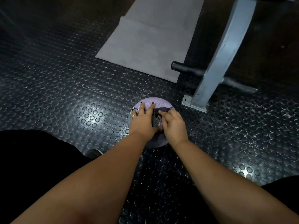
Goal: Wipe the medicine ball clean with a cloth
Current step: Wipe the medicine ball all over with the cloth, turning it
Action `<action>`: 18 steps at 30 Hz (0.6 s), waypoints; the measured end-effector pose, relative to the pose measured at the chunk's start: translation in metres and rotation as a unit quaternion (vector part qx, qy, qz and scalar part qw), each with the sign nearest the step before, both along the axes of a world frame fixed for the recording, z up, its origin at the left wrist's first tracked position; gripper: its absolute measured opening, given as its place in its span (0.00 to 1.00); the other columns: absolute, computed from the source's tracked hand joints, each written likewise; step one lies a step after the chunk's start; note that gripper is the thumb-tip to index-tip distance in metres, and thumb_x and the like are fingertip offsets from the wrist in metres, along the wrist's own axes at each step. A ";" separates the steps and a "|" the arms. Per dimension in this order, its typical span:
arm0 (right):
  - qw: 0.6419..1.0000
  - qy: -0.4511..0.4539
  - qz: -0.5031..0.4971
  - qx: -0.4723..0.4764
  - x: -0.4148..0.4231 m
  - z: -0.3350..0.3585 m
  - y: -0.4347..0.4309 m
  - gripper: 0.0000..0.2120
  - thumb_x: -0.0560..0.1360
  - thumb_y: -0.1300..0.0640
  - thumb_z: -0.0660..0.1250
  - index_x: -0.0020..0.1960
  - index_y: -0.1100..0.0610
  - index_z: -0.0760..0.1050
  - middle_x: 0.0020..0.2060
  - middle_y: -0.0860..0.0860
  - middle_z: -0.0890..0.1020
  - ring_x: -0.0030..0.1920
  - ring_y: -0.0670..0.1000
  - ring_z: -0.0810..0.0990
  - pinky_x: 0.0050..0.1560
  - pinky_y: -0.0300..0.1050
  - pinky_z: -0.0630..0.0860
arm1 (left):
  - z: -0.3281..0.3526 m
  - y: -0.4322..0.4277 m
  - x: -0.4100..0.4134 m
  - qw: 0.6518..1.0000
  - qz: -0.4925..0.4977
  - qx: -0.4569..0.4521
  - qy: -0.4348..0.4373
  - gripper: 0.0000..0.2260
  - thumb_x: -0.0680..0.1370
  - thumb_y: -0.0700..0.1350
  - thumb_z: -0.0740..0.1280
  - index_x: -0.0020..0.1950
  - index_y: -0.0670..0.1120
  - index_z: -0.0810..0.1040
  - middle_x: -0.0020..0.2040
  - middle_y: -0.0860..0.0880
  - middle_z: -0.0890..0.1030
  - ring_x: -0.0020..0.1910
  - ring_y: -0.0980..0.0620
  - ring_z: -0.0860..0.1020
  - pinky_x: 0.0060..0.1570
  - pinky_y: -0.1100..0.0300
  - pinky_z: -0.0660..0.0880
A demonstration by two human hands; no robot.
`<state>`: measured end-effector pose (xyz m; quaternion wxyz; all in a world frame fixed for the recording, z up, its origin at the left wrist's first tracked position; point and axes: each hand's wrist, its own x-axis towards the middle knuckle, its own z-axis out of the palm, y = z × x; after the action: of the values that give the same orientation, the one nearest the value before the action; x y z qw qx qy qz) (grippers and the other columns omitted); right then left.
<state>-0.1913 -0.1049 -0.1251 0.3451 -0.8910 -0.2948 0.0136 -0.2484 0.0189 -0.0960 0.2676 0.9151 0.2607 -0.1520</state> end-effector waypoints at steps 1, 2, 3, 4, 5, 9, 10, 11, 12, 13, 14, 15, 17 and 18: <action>1.000 0.003 -0.022 -0.001 0.004 -0.001 0.000 0.13 0.77 0.62 0.64 0.60 0.59 0.79 0.45 0.54 0.77 0.49 0.55 0.75 0.49 0.47 0.76 | 0.000 0.000 0.000 1.000 -0.002 0.002 0.001 0.44 0.75 0.53 0.74 0.81 0.61 0.47 0.82 0.49 0.43 0.80 0.35 0.47 0.72 0.40 0.63; 0.999 0.009 -0.047 -0.007 0.009 -0.002 0.000 0.13 0.77 0.62 0.63 0.60 0.59 0.79 0.46 0.54 0.77 0.49 0.56 0.75 0.50 0.48 0.76 | 0.000 0.000 0.000 1.000 -0.003 0.004 0.000 0.45 0.75 0.54 0.74 0.81 0.61 0.47 0.82 0.49 0.43 0.80 0.35 0.47 0.73 0.40 0.62; 0.997 0.021 -0.074 -0.015 0.015 -0.003 0.000 0.13 0.77 0.62 0.63 0.60 0.59 0.79 0.46 0.55 0.77 0.49 0.57 0.76 0.50 0.48 0.76 | -0.001 0.000 -0.001 1.000 -0.004 0.007 0.000 0.45 0.74 0.56 0.74 0.81 0.61 0.47 0.82 0.49 0.43 0.80 0.35 0.47 0.72 0.40 0.62; 0.994 0.035 -0.096 -0.024 0.020 -0.005 -0.001 0.13 0.78 0.62 0.62 0.60 0.60 0.79 0.46 0.56 0.77 0.49 0.58 0.76 0.50 0.49 0.75 | -0.001 -0.001 -0.002 1.000 -0.006 0.008 0.000 0.45 0.74 0.57 0.74 0.81 0.60 0.47 0.82 0.49 0.43 0.80 0.35 0.47 0.72 0.40 0.63; 0.992 0.045 -0.110 -0.032 0.024 -0.006 -0.002 0.13 0.78 0.62 0.62 0.60 0.60 0.79 0.46 0.56 0.77 0.48 0.58 0.77 0.51 0.50 0.75 | -0.002 -0.002 -0.002 1.000 -0.007 0.009 -0.001 0.45 0.74 0.57 0.74 0.81 0.60 0.47 0.82 0.49 0.43 0.80 0.35 0.46 0.72 0.40 0.63; 0.997 0.016 -0.066 -0.021 0.014 -0.003 0.003 0.13 0.77 0.62 0.63 0.60 0.62 0.79 0.46 0.56 0.78 0.49 0.58 0.77 0.50 0.49 0.76 | -0.004 0.002 -0.001 1.000 0.001 0.001 0.000 0.45 0.74 0.56 0.74 0.81 0.60 0.47 0.82 0.49 0.43 0.79 0.34 0.46 0.73 0.40 0.62; 0.999 0.006 -0.040 -0.015 0.007 -0.002 0.005 0.13 0.77 0.62 0.63 0.60 0.62 0.79 0.46 0.56 0.78 0.49 0.57 0.77 0.50 0.49 0.76 | -0.004 0.003 -0.001 1.000 0.005 -0.004 -0.001 0.44 0.75 0.54 0.74 0.81 0.60 0.47 0.82 0.49 0.43 0.79 0.34 0.46 0.73 0.40 0.62; 1.000 -0.002 -0.012 -0.015 0.000 0.000 0.006 0.14 0.77 0.62 0.63 0.60 0.62 0.79 0.46 0.55 0.78 0.49 0.57 0.77 0.49 0.49 0.77 | -0.003 0.004 0.000 1.000 0.009 -0.009 -0.004 0.43 0.76 0.53 0.73 0.81 0.60 0.47 0.83 0.48 0.44 0.79 0.34 0.47 0.73 0.40 0.62; 1.000 -0.015 0.019 -0.021 -0.006 0.002 0.007 0.14 0.77 0.61 0.62 0.60 0.62 0.79 0.45 0.55 0.78 0.47 0.56 0.76 0.47 0.50 0.77 | -0.002 0.004 0.000 1.000 0.011 -0.010 -0.006 0.41 0.77 0.51 0.72 0.81 0.60 0.48 0.83 0.48 0.44 0.79 0.34 0.47 0.73 0.40 0.63; 0.998 -0.033 0.046 -0.028 -0.010 0.004 0.007 0.15 0.77 0.59 0.61 0.59 0.62 0.79 0.44 0.54 0.78 0.45 0.57 0.76 0.45 0.50 0.78 | -0.001 0.004 0.000 1.000 0.012 -0.009 -0.006 0.40 0.78 0.49 0.70 0.81 0.60 0.48 0.83 0.48 0.44 0.79 0.34 0.47 0.72 0.41 0.65; 0.996 -0.049 0.066 -0.032 -0.012 0.004 0.006 0.15 0.76 0.58 0.60 0.59 0.61 0.79 0.43 0.54 0.77 0.44 0.57 0.76 0.44 0.50 0.78 | -0.001 0.003 0.000 1.000 0.010 -0.006 -0.006 0.39 0.78 0.48 0.69 0.81 0.60 0.47 0.83 0.48 0.44 0.79 0.34 0.47 0.71 0.41 0.66; 0.996 -0.053 0.073 -0.027 -0.010 0.004 0.004 0.15 0.76 0.59 0.60 0.58 0.61 0.79 0.42 0.54 0.77 0.44 0.56 0.76 0.44 0.50 0.78 | -0.001 0.003 -0.001 1.000 0.008 -0.004 -0.006 0.40 0.78 0.48 0.70 0.81 0.60 0.47 0.83 0.49 0.43 0.80 0.34 0.46 0.70 0.42 0.67; 0.998 -0.026 0.052 -0.003 -0.003 0.003 0.002 0.13 0.76 0.63 0.64 0.58 0.59 0.80 0.42 0.53 0.76 0.45 0.55 0.76 0.46 0.49 0.77 | -0.002 0.002 -0.002 1.000 0.005 -0.006 -0.005 0.41 0.77 0.50 0.71 0.81 0.60 0.47 0.83 0.49 0.43 0.80 0.35 0.46 0.71 0.43 0.66; 0.999 -0.009 0.031 0.008 0.000 0.003 0.002 0.13 0.76 0.64 0.64 0.58 0.58 0.80 0.42 0.52 0.76 0.46 0.54 0.76 0.48 0.48 0.77 | -0.002 0.002 -0.002 1.000 0.005 -0.008 -0.005 0.42 0.76 0.50 0.72 0.81 0.61 0.47 0.83 0.49 0.43 0.80 0.35 0.45 0.71 0.43 0.65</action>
<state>-0.1913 -0.1033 -0.1224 0.3488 -0.8788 -0.3253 0.0141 -0.2506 0.0209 -0.0977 0.2764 0.9125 0.2626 -0.1485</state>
